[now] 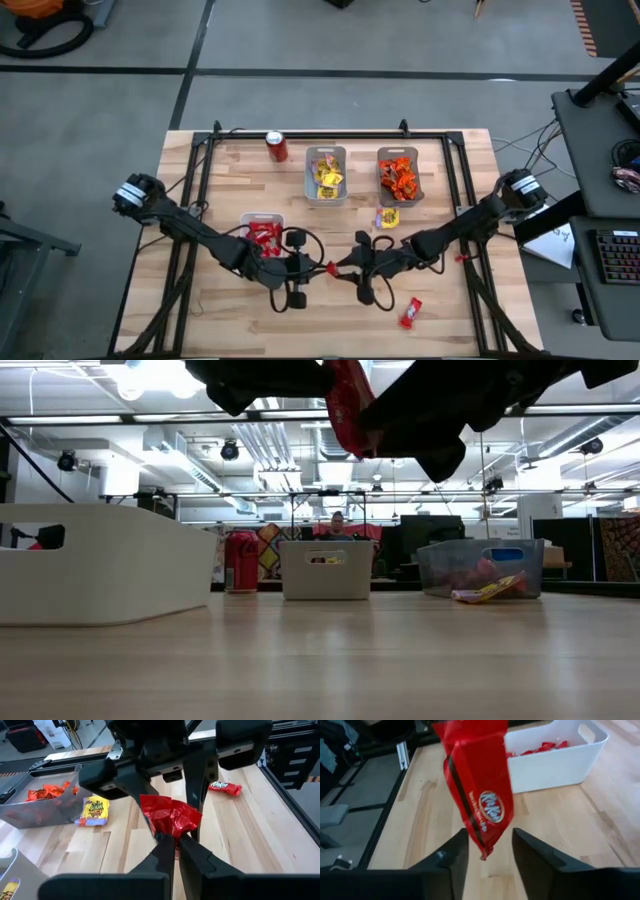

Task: Sort candy
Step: Put the red candy into the white bin, then put the yellow candy into the gray bin

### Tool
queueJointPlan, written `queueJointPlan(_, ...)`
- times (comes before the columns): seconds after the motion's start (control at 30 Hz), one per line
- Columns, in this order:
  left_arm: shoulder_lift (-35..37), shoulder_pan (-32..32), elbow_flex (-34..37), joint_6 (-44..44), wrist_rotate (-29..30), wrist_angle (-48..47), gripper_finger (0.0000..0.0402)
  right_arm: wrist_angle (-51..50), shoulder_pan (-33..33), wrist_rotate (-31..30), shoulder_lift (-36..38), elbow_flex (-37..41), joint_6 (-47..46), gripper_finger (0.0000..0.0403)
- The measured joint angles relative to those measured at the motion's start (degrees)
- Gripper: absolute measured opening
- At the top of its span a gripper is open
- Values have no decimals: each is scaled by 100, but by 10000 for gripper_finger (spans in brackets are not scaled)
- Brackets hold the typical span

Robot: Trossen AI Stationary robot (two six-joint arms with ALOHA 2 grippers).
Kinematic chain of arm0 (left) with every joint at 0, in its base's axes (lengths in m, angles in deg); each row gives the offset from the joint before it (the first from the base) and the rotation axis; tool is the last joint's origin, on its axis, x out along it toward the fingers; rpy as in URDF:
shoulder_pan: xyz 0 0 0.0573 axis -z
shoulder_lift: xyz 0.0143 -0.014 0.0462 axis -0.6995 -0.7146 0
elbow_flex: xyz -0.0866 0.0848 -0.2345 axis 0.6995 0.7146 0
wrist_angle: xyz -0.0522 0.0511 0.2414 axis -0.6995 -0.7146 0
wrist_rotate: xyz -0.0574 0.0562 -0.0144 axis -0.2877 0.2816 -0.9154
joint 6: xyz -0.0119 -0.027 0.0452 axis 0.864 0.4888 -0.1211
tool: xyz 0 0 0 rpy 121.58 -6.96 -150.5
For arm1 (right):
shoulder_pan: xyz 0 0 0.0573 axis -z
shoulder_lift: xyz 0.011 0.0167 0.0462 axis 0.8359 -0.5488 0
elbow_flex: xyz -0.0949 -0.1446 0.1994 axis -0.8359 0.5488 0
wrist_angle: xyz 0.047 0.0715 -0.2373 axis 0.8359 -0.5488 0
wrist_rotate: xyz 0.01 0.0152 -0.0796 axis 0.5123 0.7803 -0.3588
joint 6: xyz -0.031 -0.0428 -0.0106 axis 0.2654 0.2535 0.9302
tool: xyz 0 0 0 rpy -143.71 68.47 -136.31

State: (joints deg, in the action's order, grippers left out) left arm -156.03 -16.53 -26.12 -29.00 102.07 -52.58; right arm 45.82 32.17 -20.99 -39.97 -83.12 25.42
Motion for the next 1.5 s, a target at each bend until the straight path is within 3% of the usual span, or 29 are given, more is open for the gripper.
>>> queueJointPlan(0.2, 180, 7, 0, 149, -1, -331, 1, -74, 58, -33, 190, 0, 3, 188)
queueJointPlan(0.33, 399, 22, -2, 512, -2, -1091, 0, -170, 60, -33, 287, 0, 5, 200)
queueJointPlan(0.63, 1164, 169, -515, 2748, 547, -5297, 0, -219, 58, -33, 287, 0, 3, 201)
queueJointPlan(0.83, 1442, 260, -505, 3902, -119, -6831, 0, -215, 58, -33, 275, 2, 3, 201)
queueJointPlan(1.0, 1325, 254, -141, 4206, -643, -6666, 0, -176, 58, -33, 273, 2, -5, 201)
queueJointPlan(1.17, 991, 243, -4, 4240, -533, -6364, 7, -217, 60, -14, 275, 2, -389, 201)
queueJointPlan(1.5, 788, 240, -4, 4233, -509, -6376, 86, -856, 158, 1025, 345, -57, -1688, 201)
